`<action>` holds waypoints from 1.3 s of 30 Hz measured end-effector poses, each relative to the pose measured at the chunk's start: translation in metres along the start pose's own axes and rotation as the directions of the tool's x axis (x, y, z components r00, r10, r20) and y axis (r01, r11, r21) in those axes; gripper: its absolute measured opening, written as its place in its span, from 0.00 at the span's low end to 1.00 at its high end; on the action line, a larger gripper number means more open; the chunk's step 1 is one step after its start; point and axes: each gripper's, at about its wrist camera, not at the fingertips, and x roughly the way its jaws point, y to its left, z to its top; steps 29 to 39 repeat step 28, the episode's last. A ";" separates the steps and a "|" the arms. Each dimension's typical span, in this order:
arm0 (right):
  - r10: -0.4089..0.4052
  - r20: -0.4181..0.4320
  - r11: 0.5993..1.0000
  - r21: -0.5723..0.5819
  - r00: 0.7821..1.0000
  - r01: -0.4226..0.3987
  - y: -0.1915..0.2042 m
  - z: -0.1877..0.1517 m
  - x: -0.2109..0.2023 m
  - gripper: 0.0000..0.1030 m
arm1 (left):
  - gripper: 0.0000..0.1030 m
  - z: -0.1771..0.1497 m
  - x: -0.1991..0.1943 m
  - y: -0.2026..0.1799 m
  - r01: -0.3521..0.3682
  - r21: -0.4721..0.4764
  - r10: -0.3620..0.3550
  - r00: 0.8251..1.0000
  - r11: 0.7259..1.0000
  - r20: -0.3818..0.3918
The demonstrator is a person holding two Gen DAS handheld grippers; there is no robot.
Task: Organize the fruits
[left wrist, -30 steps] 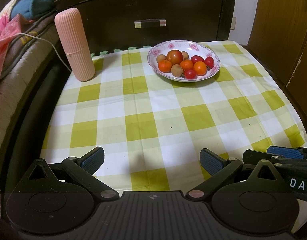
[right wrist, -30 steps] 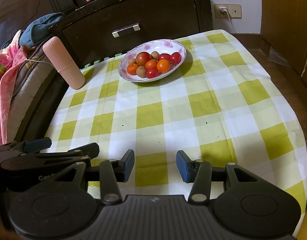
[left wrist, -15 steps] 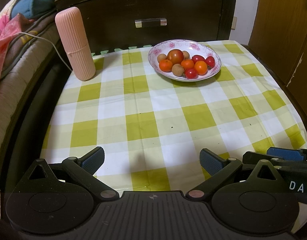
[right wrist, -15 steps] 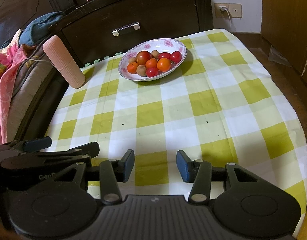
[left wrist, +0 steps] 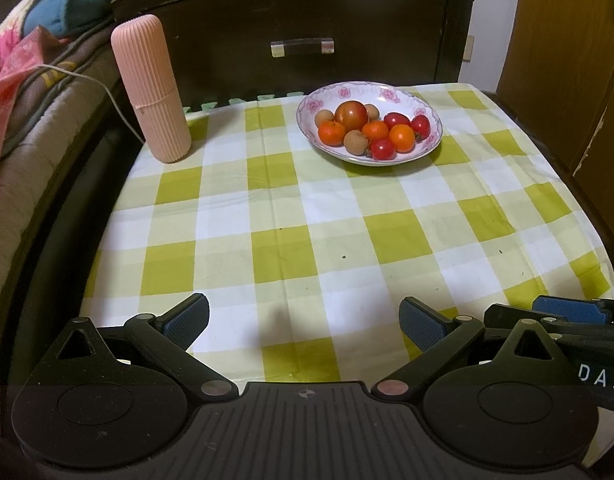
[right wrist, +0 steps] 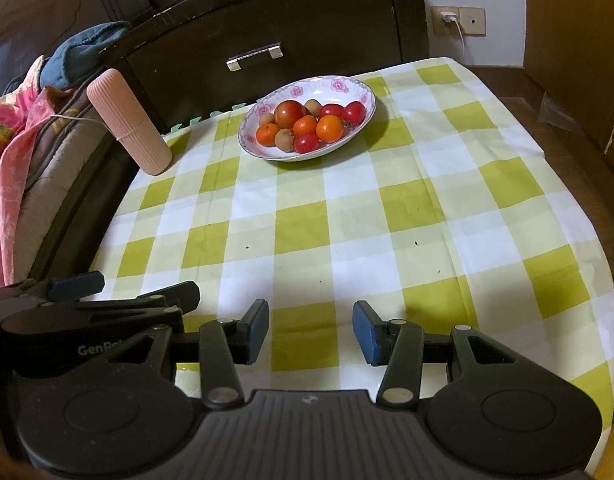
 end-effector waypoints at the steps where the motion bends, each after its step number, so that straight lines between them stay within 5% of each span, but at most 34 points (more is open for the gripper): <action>1: 0.001 0.000 1.000 0.000 1.000 -0.001 0.000 0.000 0.000 0.43 | 0.99 0.000 0.000 0.000 0.000 0.000 0.000 1.000 1.000 -0.001; 39: -0.022 0.019 1.000 0.015 1.000 0.021 -0.003 0.003 -0.001 0.49 | 1.00 0.000 -0.003 -0.005 -0.032 0.017 0.032 0.999 0.999 0.023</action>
